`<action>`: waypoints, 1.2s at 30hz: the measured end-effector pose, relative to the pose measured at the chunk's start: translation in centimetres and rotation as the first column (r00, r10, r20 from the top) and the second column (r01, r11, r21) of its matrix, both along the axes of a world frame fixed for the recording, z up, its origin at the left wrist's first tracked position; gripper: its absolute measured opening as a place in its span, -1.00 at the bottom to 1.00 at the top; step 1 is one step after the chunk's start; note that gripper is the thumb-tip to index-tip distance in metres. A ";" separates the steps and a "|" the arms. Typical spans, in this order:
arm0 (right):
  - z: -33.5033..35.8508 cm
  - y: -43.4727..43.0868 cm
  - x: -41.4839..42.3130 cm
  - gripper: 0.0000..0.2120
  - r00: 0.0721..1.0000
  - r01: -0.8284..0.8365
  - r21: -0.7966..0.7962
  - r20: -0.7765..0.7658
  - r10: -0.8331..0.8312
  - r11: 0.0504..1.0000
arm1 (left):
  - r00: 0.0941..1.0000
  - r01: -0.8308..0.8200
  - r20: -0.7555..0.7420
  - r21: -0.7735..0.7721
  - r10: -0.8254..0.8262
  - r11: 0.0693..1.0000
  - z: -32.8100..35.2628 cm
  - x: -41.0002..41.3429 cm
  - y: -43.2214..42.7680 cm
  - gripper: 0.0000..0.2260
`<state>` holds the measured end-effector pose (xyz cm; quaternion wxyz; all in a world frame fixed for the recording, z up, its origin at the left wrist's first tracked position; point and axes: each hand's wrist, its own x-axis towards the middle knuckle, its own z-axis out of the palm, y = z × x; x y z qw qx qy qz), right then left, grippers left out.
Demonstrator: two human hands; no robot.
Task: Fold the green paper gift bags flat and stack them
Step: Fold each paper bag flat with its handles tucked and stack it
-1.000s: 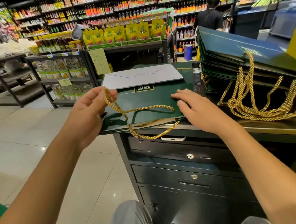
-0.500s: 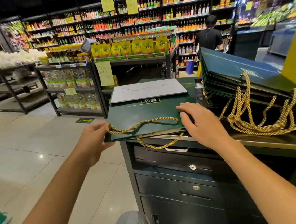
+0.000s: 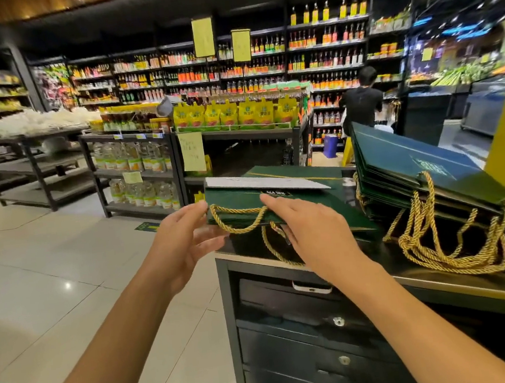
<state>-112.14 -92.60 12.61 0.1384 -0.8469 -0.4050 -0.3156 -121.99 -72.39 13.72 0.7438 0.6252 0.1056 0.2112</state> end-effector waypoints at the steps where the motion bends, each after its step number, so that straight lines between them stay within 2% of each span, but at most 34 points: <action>1: 0.6 -0.2 -0.1 -0.33 1.000 0.000 0.084 0.028 -0.003 0.996 | 1.000 0.009 0.019 0.012 -0.009 1.000 0.4 0.1 -0.2 -0.74; 3: 1.9 -1.0 0.1 -0.39 0.999 -0.014 0.258 0.054 0.000 0.966 | 0.998 0.021 0.056 -0.005 -0.021 1.000 1.0 0.5 -0.8 -0.74; 6: 3.7 -2.2 0.5 -0.47 0.998 -0.047 0.468 -0.017 0.062 0.882 | 0.997 0.066 0.046 -0.014 -0.065 0.998 0.9 1.4 -1.8 -0.73; 8: 4.8 -2.9 0.4 -0.66 0.976 -0.083 0.660 -0.097 0.195 0.746 | 0.995 0.100 0.015 -0.034 -0.099 0.994 0.5 2.1 -2.7 -0.72; 9: 5.4 -3.1 0.1 -0.77 0.945 -0.085 0.771 -0.139 0.297 0.631 | 0.993 0.121 -0.003 -0.046 -0.121 0.992 0.3 2.5 -3.2 -0.72; 11: 6.3 -3.1 -0.7 -0.87 0.846 0.002 0.927 -0.201 0.493 0.374 | 0.984 0.167 -0.050 -0.057 -0.170 0.984 -0.1 3.0 -4.3 -0.72; 12: 6.4 -3.0 -0.5 -0.88 0.809 0.059 0.955 -0.216 0.547 0.290 | 0.979 0.189 -0.069 -0.045 -0.191 0.981 -0.3 3.3 -4.9 -0.72; 13: 6.4 -2.8 -0.5 -0.89 0.777 0.117 0.963 -0.240 0.583 0.241 | 0.975 0.207 -0.077 -0.028 -0.209 0.978 -0.4 3.5 -5.3 -0.72; 15: 6.2 -2.5 -0.6 -0.70 0.685 0.235 0.950 -0.313 0.658 0.207 | 0.972 0.228 -0.041 -0.037 -0.230 0.973 -0.7 3.8 -5.9 -0.72; 17: 5.8 -2.3 -0.5 -0.68 0.489 0.332 0.940 -0.245 0.837 0.081 | 0.978 0.207 0.055 -0.134 -0.201 0.969 -0.9 4.0 -5.8 -0.71; 18: 5.6 -2.2 -0.6 -0.69 0.418 0.352 0.934 -0.218 0.882 0.064 | 0.980 0.188 0.102 -0.186 -0.171 0.964 -0.9 4.0 -5.6 -0.72; 19: 5.3 -2.2 -0.6 -0.68 0.406 0.337 0.937 -0.234 0.883 0.094 | 0.982 0.158 0.138 -0.218 -0.130 0.963 -0.9 4.0 -5.2 -0.73; 22: 4.3 -2.2 -0.6 -0.70 0.467 0.249 0.903 -0.428 0.774 0.350 | 0.981 0.023 0.194 -0.219 0.020 0.976 -1.0 3.7 -3.7 -0.74; 24: 3.7 -2.6 -0.7 -0.79 0.444 0.190 0.853 -0.516 0.733 0.486 | 0.970 -0.067 0.216 -0.212 0.114 0.975 -0.8 3.5 -2.4 -0.73; 27: 2.6 -3.2 -0.6 -0.76 0.385 0.113 0.725 -0.662 0.643 0.679 | 0.963 -0.182 0.169 -0.161 0.209 0.970 -0.7 3.0 -0.5 -0.74; 31: 0.8 -4.1 -0.3 -0.84 0.333 0.047 0.542 -0.800 0.498 0.839 | 0.973 -0.213 0.080 -0.053 0.217 0.976 -1.5 3.0 1.5 -0.74; 34: -0.4 -5.2 0.2 -0.78 0.354 -0.027 0.345 -0.874 0.332 0.938 | 0.973 -0.230 -0.010 0.041 0.231 0.972 -2.6 3.2 3.0 -0.69; 36: -0.4 -5.8 0.2 -0.78 0.395 -0.078 0.274 -0.875 0.282 0.959 | 0.967 -0.240 -0.059 0.116 0.248 0.964 -3.5 3.5 3.6 -0.65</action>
